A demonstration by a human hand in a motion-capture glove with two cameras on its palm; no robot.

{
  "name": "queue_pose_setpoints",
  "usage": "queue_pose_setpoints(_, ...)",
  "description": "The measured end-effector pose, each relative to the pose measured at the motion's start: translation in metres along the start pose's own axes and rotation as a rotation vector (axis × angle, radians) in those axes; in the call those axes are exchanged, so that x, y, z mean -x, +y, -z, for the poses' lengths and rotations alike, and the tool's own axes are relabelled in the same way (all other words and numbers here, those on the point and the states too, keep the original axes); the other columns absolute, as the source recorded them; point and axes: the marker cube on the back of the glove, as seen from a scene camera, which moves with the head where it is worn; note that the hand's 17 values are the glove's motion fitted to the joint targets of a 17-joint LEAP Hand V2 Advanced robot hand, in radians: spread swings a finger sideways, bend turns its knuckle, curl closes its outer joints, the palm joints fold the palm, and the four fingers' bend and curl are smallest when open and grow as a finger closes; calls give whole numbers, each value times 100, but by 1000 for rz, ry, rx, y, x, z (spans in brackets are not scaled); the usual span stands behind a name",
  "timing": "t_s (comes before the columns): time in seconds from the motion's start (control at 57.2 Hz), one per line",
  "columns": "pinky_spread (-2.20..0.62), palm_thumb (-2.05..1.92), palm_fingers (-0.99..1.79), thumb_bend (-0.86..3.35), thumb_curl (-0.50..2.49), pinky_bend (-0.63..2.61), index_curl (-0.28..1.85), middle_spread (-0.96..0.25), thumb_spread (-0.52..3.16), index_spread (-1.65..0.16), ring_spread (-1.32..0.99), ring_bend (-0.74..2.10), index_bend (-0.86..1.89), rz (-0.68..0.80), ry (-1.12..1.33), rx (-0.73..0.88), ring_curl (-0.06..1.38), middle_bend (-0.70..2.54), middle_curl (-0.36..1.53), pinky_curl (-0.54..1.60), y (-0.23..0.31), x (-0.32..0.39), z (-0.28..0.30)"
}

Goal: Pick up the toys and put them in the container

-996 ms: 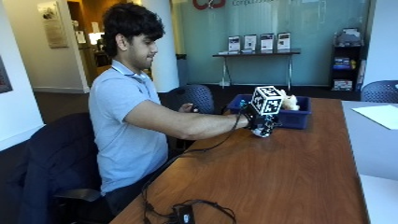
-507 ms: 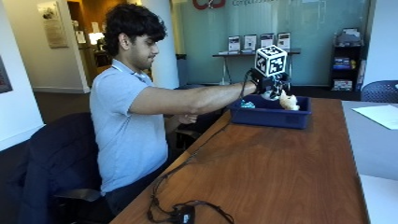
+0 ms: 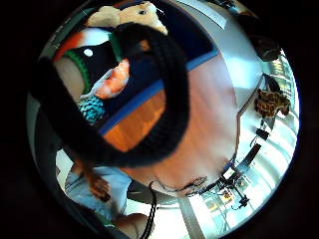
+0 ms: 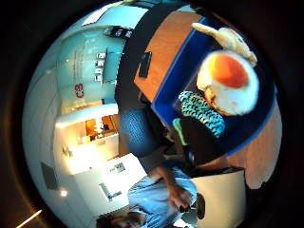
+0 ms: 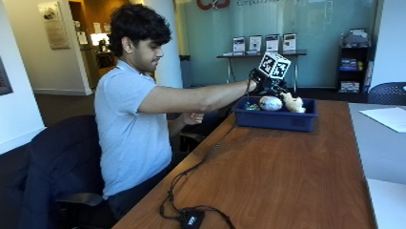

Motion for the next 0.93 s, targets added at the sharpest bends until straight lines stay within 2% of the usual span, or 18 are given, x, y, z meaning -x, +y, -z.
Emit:
queue_pose_setpoints(0.07, -11, 7, -17, 29, 38, 125, 29, 8, 150, -24, -4, 33, 16, -15, 33, -9, 34, 11, 42, 41, 3, -14, -7)
queue_pose_setpoints(0.157, -5, 0, -16, 24, 35, 122, 29, 8, 147, -25, -2, 28, 16, -32, 37, -20, 31, 11, 38, 39, 12, -34, -7)
queue_pose_setpoints(0.437, 2, 0, -10, 17, 31, 111, 31, 7, 149, -28, 1, 23, 19, -58, -13, -133, 30, 13, 30, 34, 57, -94, 3)
queue_pose_setpoints(0.681, 3, 1, -7, 16, 30, 106, 34, 6, 153, -28, 1, 21, 18, -126, 61, -124, 31, 14, 26, 33, 104, -151, -6)
queue_pose_setpoints(0.926, 4, 2, -5, 16, 29, 104, 36, 6, 156, -29, 1, 20, 19, -143, 6, -104, 32, 14, 24, 32, 125, -189, -34)
